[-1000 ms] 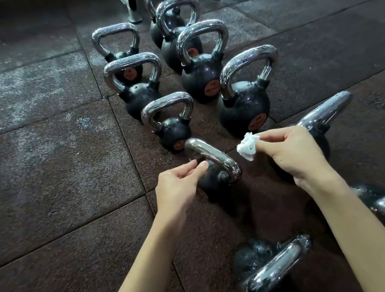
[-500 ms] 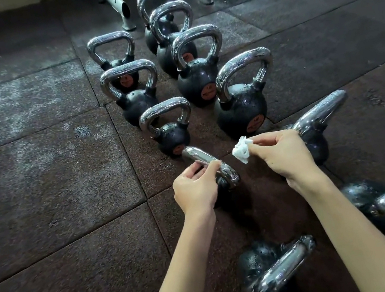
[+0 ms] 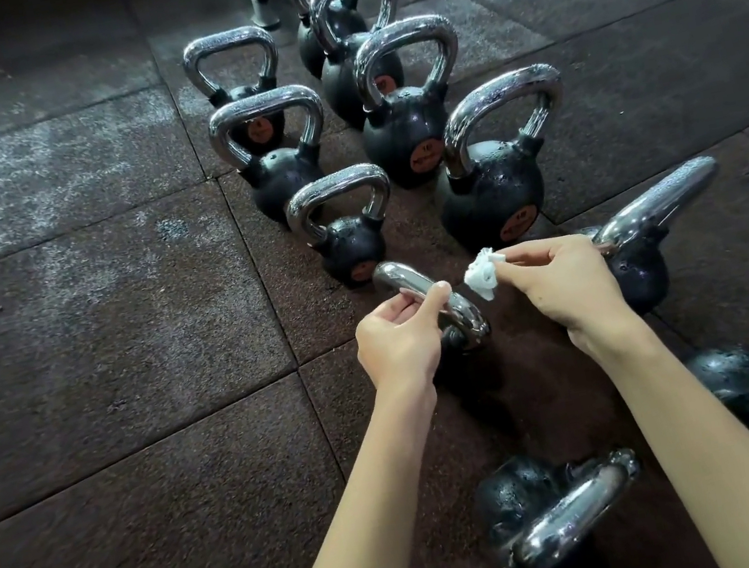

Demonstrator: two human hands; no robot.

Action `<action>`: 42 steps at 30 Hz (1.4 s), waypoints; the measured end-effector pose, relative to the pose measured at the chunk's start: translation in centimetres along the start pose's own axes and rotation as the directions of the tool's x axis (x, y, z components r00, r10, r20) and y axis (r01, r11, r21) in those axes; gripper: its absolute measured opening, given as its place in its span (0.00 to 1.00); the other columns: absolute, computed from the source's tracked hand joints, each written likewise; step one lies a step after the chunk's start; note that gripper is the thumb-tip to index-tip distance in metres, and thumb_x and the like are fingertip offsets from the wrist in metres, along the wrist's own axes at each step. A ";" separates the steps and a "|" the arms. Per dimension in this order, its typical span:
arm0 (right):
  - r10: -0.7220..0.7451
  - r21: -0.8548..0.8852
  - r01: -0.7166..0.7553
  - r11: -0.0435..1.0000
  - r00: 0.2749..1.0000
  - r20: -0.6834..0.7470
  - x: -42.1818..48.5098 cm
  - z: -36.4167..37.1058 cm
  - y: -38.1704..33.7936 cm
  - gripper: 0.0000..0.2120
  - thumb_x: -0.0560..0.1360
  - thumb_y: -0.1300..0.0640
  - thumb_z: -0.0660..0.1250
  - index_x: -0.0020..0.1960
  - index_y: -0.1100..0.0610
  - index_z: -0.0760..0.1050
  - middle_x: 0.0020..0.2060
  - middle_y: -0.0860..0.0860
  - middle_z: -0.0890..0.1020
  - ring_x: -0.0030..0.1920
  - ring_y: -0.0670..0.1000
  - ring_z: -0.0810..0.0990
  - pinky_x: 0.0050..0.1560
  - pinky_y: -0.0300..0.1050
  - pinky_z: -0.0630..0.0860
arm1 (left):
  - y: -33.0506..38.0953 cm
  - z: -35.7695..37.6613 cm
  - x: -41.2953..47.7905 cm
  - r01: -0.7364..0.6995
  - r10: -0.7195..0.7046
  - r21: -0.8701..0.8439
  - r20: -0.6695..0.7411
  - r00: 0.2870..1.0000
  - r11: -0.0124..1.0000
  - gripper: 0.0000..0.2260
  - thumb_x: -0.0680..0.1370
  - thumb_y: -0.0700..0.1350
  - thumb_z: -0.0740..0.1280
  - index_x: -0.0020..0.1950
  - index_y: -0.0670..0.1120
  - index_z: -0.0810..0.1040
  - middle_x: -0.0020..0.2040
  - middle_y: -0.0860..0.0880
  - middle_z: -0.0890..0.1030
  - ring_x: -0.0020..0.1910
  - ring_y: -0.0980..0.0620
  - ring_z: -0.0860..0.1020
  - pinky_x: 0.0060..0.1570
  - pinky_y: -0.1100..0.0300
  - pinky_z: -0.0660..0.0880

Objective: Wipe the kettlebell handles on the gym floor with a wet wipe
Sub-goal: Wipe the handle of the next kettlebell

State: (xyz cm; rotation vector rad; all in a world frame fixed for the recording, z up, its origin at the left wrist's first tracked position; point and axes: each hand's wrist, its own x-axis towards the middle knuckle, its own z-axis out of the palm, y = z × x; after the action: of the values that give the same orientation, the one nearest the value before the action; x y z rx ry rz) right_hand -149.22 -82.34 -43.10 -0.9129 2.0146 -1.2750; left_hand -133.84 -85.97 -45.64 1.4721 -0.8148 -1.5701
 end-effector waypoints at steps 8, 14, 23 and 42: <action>-0.124 -0.173 0.150 0.973 0.981 0.153 0.9 4.0 -0.4 0.03 0.72 0.51 0.76 0.45 0.46 0.88 0.37 0.39 0.87 0.42 0.35 0.83 0.42 0.31 0.72 | -2.1 -7.3 -2.8 -0.025 0.039 -0.078 0.184 0.982 0.997 0.06 0.79 0.42 0.74 0.55 0.44 0.85 0.50 0.47 0.89 0.23 0.63 0.61 0.22 0.72 0.59; -0.251 -0.292 0.360 0.886 0.902 0.351 1.1 9.4 -0.8 0.05 0.71 0.53 0.73 0.45 0.47 0.88 0.37 0.41 0.87 0.41 0.37 0.84 0.48 0.35 0.79 | -2.2 -10.8 -2.4 -0.072 0.069 0.010 0.185 0.980 0.997 0.09 0.81 0.46 0.70 0.59 0.47 0.84 0.55 0.54 0.88 0.26 0.62 0.58 0.25 0.67 0.54; -0.230 -0.373 0.525 0.765 0.764 0.602 1.6 11.4 0.1 0.11 0.77 0.50 0.69 0.56 0.48 0.87 0.52 0.42 0.88 0.46 0.42 0.83 0.56 0.46 0.80 | -1.5 -11.6 -2.6 -0.119 0.093 0.109 0.217 0.972 0.987 0.10 0.81 0.46 0.70 0.61 0.47 0.85 0.54 0.53 0.88 0.32 0.67 0.72 0.29 0.70 0.62; -0.280 -0.236 0.502 0.832 0.747 0.603 1.9 12.1 -0.8 0.12 0.71 0.54 0.80 0.54 0.52 0.87 0.42 0.43 0.86 0.43 0.38 0.82 0.51 0.37 0.77 | -0.9 -11.5 -2.6 -0.186 0.168 0.077 0.198 0.966 0.979 0.11 0.79 0.37 0.72 0.43 0.53 0.83 0.36 0.64 0.85 0.33 0.71 0.79 0.34 0.77 0.70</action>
State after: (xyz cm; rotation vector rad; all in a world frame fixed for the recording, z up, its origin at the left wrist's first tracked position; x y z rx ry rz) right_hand -140.89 -90.44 -47.08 -1.7610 1.6582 -0.6709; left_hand -122.64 -82.40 -46.49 1.2873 -1.1152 -1.5701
